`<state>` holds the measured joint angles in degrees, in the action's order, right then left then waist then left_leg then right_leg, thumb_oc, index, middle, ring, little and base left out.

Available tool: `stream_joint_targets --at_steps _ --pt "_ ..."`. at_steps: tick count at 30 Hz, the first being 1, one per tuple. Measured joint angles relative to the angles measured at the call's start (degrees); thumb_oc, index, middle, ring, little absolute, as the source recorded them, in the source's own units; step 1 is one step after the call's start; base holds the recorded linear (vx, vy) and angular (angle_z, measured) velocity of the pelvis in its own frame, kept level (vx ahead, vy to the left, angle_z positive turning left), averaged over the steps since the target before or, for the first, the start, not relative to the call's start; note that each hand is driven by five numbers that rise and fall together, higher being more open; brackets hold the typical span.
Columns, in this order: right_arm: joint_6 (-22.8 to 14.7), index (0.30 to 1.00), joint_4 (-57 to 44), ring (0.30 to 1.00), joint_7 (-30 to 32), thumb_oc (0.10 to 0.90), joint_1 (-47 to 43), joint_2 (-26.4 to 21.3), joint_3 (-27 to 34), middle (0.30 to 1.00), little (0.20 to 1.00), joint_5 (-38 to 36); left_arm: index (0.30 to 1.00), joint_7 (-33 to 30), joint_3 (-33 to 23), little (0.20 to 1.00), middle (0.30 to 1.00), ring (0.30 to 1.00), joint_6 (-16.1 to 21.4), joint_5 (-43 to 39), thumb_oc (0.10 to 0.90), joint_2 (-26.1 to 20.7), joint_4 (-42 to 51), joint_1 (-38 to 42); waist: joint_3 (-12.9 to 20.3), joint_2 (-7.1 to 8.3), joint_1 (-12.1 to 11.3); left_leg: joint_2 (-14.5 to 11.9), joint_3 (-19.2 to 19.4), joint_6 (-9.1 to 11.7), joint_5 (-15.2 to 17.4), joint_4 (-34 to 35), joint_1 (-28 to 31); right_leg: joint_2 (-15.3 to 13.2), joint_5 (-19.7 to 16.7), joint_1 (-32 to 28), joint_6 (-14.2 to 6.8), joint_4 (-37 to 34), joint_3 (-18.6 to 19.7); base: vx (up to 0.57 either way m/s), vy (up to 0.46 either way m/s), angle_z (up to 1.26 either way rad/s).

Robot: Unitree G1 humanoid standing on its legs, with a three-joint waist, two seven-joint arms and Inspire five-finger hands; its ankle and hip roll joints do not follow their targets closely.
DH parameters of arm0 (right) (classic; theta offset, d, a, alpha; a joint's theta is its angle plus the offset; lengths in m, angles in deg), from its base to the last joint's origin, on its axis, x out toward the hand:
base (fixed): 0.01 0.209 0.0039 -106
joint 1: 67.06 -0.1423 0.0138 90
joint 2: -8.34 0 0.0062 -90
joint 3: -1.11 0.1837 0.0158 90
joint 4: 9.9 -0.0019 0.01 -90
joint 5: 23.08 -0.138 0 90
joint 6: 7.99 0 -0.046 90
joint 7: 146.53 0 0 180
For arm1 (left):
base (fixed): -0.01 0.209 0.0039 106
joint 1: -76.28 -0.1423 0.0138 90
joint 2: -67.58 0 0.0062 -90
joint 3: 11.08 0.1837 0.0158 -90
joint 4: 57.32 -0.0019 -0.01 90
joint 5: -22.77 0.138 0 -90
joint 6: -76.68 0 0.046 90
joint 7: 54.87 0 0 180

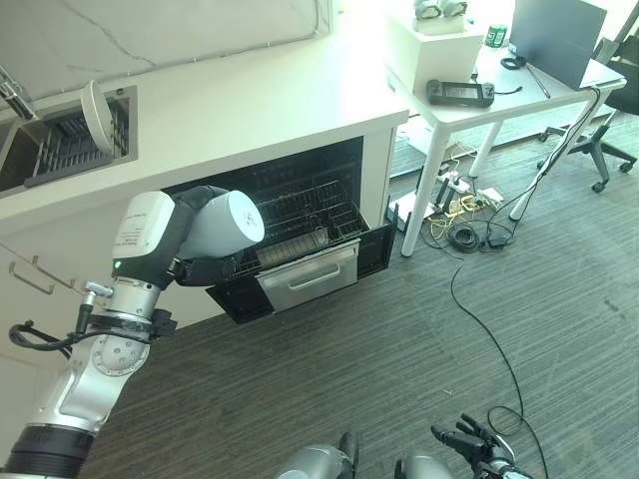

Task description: Place the dishes in the dishwasher.

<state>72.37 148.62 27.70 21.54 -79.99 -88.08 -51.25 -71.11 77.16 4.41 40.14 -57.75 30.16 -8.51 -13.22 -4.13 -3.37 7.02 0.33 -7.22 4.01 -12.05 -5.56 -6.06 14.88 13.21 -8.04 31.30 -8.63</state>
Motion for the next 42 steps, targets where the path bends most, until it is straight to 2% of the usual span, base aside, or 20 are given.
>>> stream_joint_targets --at_steps 2,3,4,5,11,13,21,23,24,25,26,28,29,31,33,34,35,37,39,42 --pt "0.3 0.9 1.9 0.9 0.1 0.8 -0.3 0.0 0.0 0.9 0.9 0.0 0.3 -1.6 0.2 0.3 0.3 0.3 -0.1 1.1 0.4 0.0 -0.9 0.9 0.0 -0.05 0.1 0.2 -0.6 0.5 0.5 0.0 0.9 0.3 -3.3 0.0 0.9 -11.3 0.0 0.19 -0.18 0.31" --pt "0.7 0.9 2.4 0.9 0.1 0.8 -0.3 -0.6 0.3 0.9 0.9 0.0 0.3 -3.7 1.0 0.3 0.3 0.3 0.0 1.9 0.4 0.1 -2.8 1.7 0.0 -0.04 0.9 1.2 -2.9 1.2 1.9 -1.2 1.0 0.2 -6.8 2.6 0.1 -13.4 4.0 0.24 -0.229 0.31" --pt "0.7 0.9 2.4 0.9 0.1 0.8 -0.3 -0.6 0.3 0.9 0.9 0.0 0.3 -3.7 1.0 0.3 0.3 0.3 0.0 1.9 0.4 0.1 -2.8 1.7 0.0 -0.04 0.9 1.2 -2.9 1.2 1.9 -1.2 1.0 0.2 -6.8 2.6 0.1 -13.4 4.0 0.32 -0.313 0.98" --pt "0.8 0.9 3.4 0.9 0.2 0.8 -0.4 -0.4 2.2 0.9 0.9 -1.3 0.3 -5.0 2.2 0.3 0.3 0.3 0.2 3.3 0.4 -0.4 -4.7 1.6 0.2 1.35 1.7 3.6 -5.7 1.5 2.5 -1.7 2.1 -0.3 -9.6 5.3 -0.1 -12.7 10.0 0.27 -0.273 0.83" --pt "1.5 0.9 4.4 0.9 0.9 0.8 -0.6 -0.7 2.1 0.9 0.9 -1.3 0.3 -6.0 1.6 0.3 0.3 0.3 -0.2 3.3 0.4 -0.8 -2.7 -3.2 0.8 3.1 -1.7 3.5 -9.2 2.8 3.9 -0.6 4.9 0.2 -12.0 2.4 2.6 -10.8 6.3 0.18 -0.164 0.39" --pt "1.4 0.9 4.1 0.9 1.1 0.8 -1.1 -1.0 2.0 0.9 0.9 -1.3 0.3 -5.9 1.4 0.3 0.3 0.3 -0.6 3.3 0.4 -0.9 -1.3 -4.4 0.9 3.14 -2.4 2.1 -9.4 3.4 4.2 -0.4 5.7 1.4 -12.3 0.7 5.7 -11.6 5.0 0.08 -0.128 0.21" --pt "1.6 0.9 3.5 0.9 2.1 0.8 -2.7 -5.2 1.5 0.9 0.9 -1.3 0.3 -5.9 1.4 0.3 0.3 0.3 -1.3 3.1 0.4 -0.9 6.0 -3.7 2.3 2.01 -2.9 -1.4 -9.4 6.6 4.4 3.1 7.7 3.2 -5.8 2.5 10.3 -6.1 1.7 0.07 -0.104 0.14" --pt "2.8 0.9 4.4 0.9 2.4 0.8 -1.1 -5.6 2.3 0.9 0.9 -1.3 0.3 -5.7 2.2 0.3 0.3 0.3 -1.4 3.0 0.4 1.6 6.6 -1.3 2.2 2.99 -3.1 -0.9 -3.4 9.6 2.6 -7.4 0.2 1.2 -5.4 2.2 10.8 -6.7 -1.0 0.11 0.052 0.82" --pt "2.6 0.9 6.5 0.9 2.6 0.8 -0.7 -5.4 2.9 0.9 0.9 -1.3 0.3 -5.6 2.2 0.3 0.3 0.3 -1.2 3.0 0.4 1.8 8.2 -1.2 2.2 3.23 -3.1 -2.4 1.3 9.4 3.1 -9.3 -3.9 1.3 -5.8 1.7 10.3 -8.8 -3.3 0.19 0.235 1.07" --pt "2.6 0.9 7.1 0.9 2.6 0.8 -0.7 -5.1 3.1 0.9 0.9 -1.3 0.3 -5.6 2.2 0.3 0.3 0.3 -1.3 3.0 0.4 1.9 8.7 -1.2 2.2 3.18 -3.2 -3.2 1.7 8.9 2.8 -5.3 -5.5 2.1 -6.0 1.0 10.0 -10.6 -4.3 0.26 0.308 0.92" --pt "2.4 0.9 7.9 0.9 2.8 0.8 -1.2 -5.0 3.0 0.9 0.9 -1.3 0.3 -5.4 2.4 0.3 0.3 0.3 -1.5 3.1 0.4 3.5 7.9 -1.4 1.9 2.16 -3.1 -4.5 1.5 9.1 2.3 -2.2 -7.3 3.0 -5.5 -1.0 7.8 -12.4 -6.1 0.29 0.309 0.64" --pt "2.3 0.9 7.2 0.9 3.4 0.8 -1.6 -6.9 2.1 0.9 0.9 -1.3 0.3 -5.6 2.2 0.3 0.3 0.3 -1.5 3.1 0.4 8.6 7.2 -0.1 -0.8 -1.24 -2.4 -9.3 -0.9 12.9 0.5 -3.2 -13.9 2.1 2.1 0.5 11.4 0.4 -3.7 0.29 0.346 0.42" --pt "2.3 0.9 5.2 0.9 3.6 0.8 -1.5 -7.6 2.3 0.9 0.9 -1.3 0.3 -4.9 2.5 0.3 0.3 0.3 -1.7 3.2 0.4 9.8 6.7 -2.5 -1.5 -2.42 -3.9 -9.5 -0.6 11.8 -0.4 -2.8 -15.7 2.6 2.2 0.4 11.2 0.2 -1.9 0.26 0.355 -0.5" --pt "2.6 0.9 -1.0 0.9 3.7 0.8 -0.5 -6.5 2.2 0.9 0.9 -1.3 0.3 -4.4 2.5 0.3 0.3 0.3 -2.2 3.4 0.4 9.5 5.9 -4.9 -1.1 -2.19 -4.0 -6.3 -0.6 8.0 0.6 -5.6 -13.1 2.4 1.6 -2.6 9.6 -2.9 0.6 0.27 0.27 -0.84" --pt "2.8 0.9 -1.0 0.9 3.9 0.8 -0.8 -5.5 2.0 0.9 0.9 -1.2 0.3 -4.4 2.5 0.3 0.3 0.3 -1.7 3.7 0.4 7.7 5.9 -3.6 0.2 -1.82 -3.2 -4.6 -1.2 6.2 -1.2 -3.4 -9.3 3.0 1.5 -3.5 8.8 -4.5 1.0 0.21 0.144 -0.23" --pt "3.1 0.9 -0.9 0.9 4.0 0.8 -0.7 -4.5 2.1 0.9 0.9 -1.2 0.3 -4.4 2.3 0.3 0.3 0.3 -1.3 3.8 0.4 7.0 5.8 -2.4 0.4 -0.4 -3.2 -3.9 -1.6 5.4 -4.4 -1.1 -7.8 2.4 1.5 -3.9 8.5 -4.4 1.5 0.16 0.102 -0.17" --pt "3.3 0.9 -0.8 0.9 4.0 0.8 -0.6 -3.3 2.0 0.9 0.9 -1.3 0.3 -4.3 2.1 0.3 0.3 0.3 -1.4 3.7 0.4 6.8 5.8 -1.3 0.7 1.42 -3.3 -3.4 -0.7 4.9 -4.6 -0.4 -6.7 1.6 1.4 -4.9 7.6 -5.3 1.2 0.21 0.164 -0.18" --pt "3.4 0.9 -0.7 0.9 4.3 0.8 -0.2 -1.5 1.9 0.9 0.9 -1.2 0.3 -3.9 2.1 0.3 0.3 0.3 -1.5 3.8 0.4 5.6 5.6 0.2 0.9 2.65 -3.0 -3.3 -0.4 3.9 -2.5 -1.7 -5.8 1.4 -0.2 -8.0 6.5 -8.9 -0.6 0.16 0.144 -0.1" --pt "3.4 0.9 -0.8 0.9 4.3 0.8 -0.5 -0.8 1.7 0.9 0.9 -1.2 0.3 -3.2 2.2 0.3 0.3 0.3 -1.6 3.8 0.4 4.8 4.7 1.3 0.8 2.38 -2.7 -3.2 -0.5 3.2 -1.7 -2.8 -4.7 0.9 -1.5 -8.4 4.0 -6.6 -0.9 0.15 0.095 -0.01" --pt "3.4 0.9 -0.8 0.9 4.2 0.8 -0.6 0.2 0.9 0.9 0.9 -1.1 0.3 -3.2 2.3 0.3 0.3 0.3 -2.0 3.4 0.4 1.7 3.3 1.7 0.4 0.82 -1.2 -2.2 -0.2 0.5 1.7 -2.9 -0.6 -1.2 -1.8 -3.7 0.6 6.4 1.2 0.19 0.002 0.02"
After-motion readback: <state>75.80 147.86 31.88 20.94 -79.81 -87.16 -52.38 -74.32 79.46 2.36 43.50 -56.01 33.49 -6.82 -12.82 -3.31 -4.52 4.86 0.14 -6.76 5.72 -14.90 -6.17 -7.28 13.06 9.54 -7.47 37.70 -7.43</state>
